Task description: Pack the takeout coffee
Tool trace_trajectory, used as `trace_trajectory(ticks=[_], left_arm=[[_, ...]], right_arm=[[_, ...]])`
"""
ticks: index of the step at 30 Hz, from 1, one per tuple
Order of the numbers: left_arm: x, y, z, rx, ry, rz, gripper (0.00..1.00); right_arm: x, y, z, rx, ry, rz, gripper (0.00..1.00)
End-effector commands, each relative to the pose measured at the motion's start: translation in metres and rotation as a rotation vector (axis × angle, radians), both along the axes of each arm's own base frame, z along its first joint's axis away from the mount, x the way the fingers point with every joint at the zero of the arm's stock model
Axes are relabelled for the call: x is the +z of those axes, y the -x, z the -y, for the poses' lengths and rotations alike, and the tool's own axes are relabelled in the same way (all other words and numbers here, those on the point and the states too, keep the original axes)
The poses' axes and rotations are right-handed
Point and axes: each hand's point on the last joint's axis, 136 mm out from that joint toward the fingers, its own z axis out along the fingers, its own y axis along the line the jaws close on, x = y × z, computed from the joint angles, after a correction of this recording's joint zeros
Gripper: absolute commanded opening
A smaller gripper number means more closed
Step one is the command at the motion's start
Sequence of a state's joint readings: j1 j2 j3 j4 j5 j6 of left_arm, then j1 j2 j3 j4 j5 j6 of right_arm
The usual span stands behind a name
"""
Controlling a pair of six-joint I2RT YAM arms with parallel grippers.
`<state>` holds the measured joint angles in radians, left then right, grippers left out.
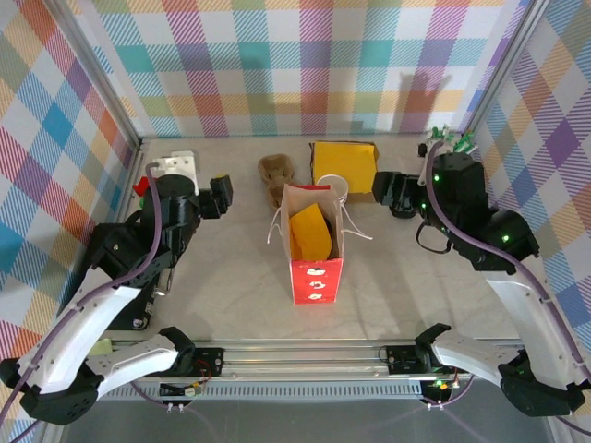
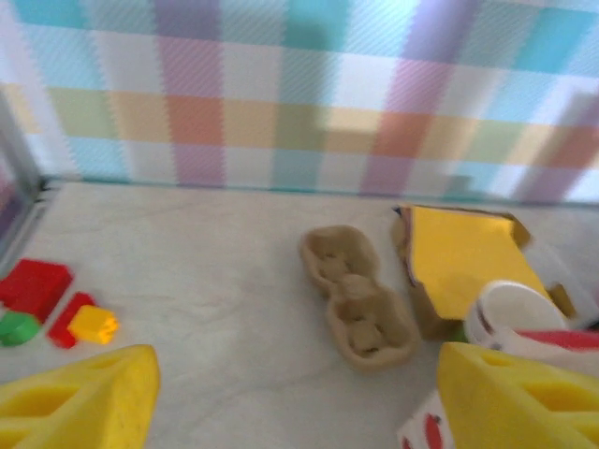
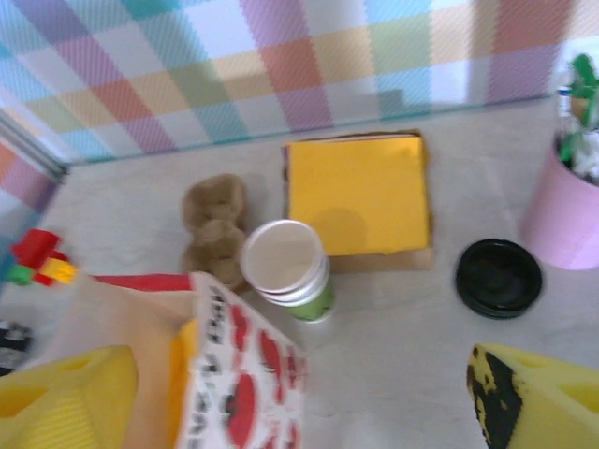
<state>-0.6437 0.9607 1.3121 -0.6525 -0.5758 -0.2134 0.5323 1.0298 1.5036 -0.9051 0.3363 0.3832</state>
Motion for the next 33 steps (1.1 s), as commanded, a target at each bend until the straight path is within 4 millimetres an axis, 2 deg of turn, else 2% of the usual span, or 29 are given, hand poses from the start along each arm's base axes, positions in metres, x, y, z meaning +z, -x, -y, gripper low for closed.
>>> trace_trajectory(ticks=[1,3,6,10,14,17,20,26,30,33], left_arm=[[-0.002,-0.002,-0.034,0.136,-0.078,0.044,0.83],[-0.016,-0.007,-0.038,0.139,-0.12,0.034,0.86],[-0.045,-0.016,-0.058,0.218,-0.172,-0.009,0.89],[-0.092,-0.024,-0.09,0.35,-0.272,-0.024,0.99],[-0.135,-0.031,-0.121,0.458,-0.292,-0.021,1.0],[-0.167,-0.037,-0.132,0.478,-0.227,-0.04,1.0],[-0.2,-0.045,-0.14,0.489,-0.173,-0.063,1.0],[-0.251,-0.059,-0.135,0.423,-0.154,-0.067,1.0],[-0.265,-0.066,-0.129,0.354,-0.122,0.008,1.0],[-0.262,-0.075,-0.121,0.298,-0.087,0.07,1.0]], right_arm=[[-0.022,-0.013,0.016,-0.037,0.085,0.012,0.96],[-0.048,-0.019,0.023,-0.046,0.105,-0.019,0.99],[-0.094,-0.029,0.037,-0.095,0.098,-0.088,0.99],[-0.156,-0.044,0.06,-0.174,0.127,-0.115,0.99],[-0.202,-0.058,0.082,-0.251,0.214,-0.091,0.99],[-0.229,-0.068,0.09,-0.264,0.26,-0.089,0.99],[-0.245,-0.078,0.093,-0.26,0.295,-0.039,0.99],[-0.266,-0.093,0.09,-0.197,0.318,0.097,0.99],[-0.273,-0.101,0.082,-0.125,0.313,0.15,0.99],[-0.261,-0.108,0.073,-0.085,0.288,0.256,0.99]])
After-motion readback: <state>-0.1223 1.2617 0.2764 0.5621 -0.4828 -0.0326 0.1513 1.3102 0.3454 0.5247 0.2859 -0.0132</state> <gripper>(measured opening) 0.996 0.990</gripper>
